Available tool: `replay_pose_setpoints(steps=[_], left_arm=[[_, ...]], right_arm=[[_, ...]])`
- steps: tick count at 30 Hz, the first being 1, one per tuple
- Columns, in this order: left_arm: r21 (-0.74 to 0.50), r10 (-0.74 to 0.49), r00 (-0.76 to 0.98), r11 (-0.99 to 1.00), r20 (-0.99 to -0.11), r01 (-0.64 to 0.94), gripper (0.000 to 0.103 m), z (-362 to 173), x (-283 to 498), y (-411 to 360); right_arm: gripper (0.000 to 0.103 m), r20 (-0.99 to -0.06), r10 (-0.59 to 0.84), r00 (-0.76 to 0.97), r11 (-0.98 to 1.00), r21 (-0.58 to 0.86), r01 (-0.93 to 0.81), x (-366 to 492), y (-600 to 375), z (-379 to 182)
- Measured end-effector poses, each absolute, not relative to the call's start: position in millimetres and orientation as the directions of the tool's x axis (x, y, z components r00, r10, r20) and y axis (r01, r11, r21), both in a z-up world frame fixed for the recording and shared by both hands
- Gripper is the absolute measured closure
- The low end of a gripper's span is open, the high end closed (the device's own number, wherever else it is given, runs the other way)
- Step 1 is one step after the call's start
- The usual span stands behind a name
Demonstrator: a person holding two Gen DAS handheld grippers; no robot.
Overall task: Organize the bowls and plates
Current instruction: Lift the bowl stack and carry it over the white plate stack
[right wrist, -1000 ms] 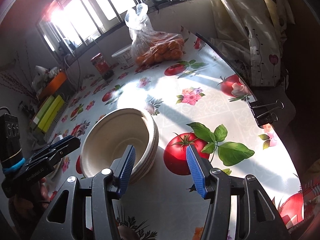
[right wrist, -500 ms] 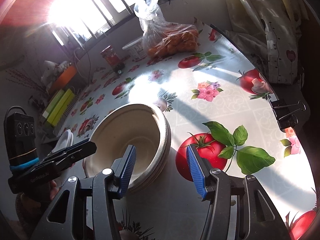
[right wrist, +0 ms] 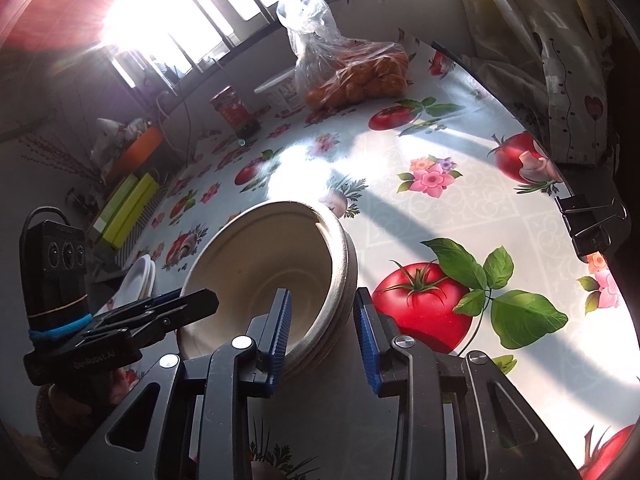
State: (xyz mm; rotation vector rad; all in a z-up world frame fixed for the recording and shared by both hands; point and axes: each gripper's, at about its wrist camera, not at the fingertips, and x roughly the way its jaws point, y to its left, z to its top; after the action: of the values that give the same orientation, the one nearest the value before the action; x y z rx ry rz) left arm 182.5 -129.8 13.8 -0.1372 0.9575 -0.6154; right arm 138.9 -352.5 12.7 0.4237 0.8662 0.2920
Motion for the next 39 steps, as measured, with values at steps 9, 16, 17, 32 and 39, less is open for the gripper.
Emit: replay_pose_setpoints(steps=[9, 16, 17, 32, 39], left_arm=[[-0.364, -0.551, 0.422, 0.817, -0.72, 0.447, 0.059, 15.2, 180.5, -133.9], [-0.361, -0.546, 0.428, 0.822, -0.72, 0.441, 0.059, 16.1, 179.7, -133.4], [-0.361, -0.546, 0.43, 0.822, -0.719, 0.44, 0.059, 16.6, 179.2, -133.0], [-0.364, -0.535, 0.472, 0.837, -0.701, 0.409, 0.059, 26.8, 173.9, -111.8], [-0.364, -0.523, 0.504, 0.849, -0.687, 0.384, 0.059, 33.4, 173.2, -93.2]], right_arm=[[0.072, -0.674, 0.415, 0.611, 0.877, 0.475, -0.07, 138.2, -349.8, 11.7], [0.072, -0.671, 0.417, 0.613, 0.874, 0.48, -0.069, 137.0, -348.0, 13.1], [0.072, -0.671, 0.417, 0.613, 0.875, 0.48, -0.07, 136.9, -347.7, 13.7], [0.072, -0.66, 0.433, 0.614, 0.872, 0.48, -0.098, 144.3, -327.0, 25.2], [0.072, -0.652, 0.448, 0.612, 0.871, 0.474, -0.132, 149.1, -309.1, 32.7]])
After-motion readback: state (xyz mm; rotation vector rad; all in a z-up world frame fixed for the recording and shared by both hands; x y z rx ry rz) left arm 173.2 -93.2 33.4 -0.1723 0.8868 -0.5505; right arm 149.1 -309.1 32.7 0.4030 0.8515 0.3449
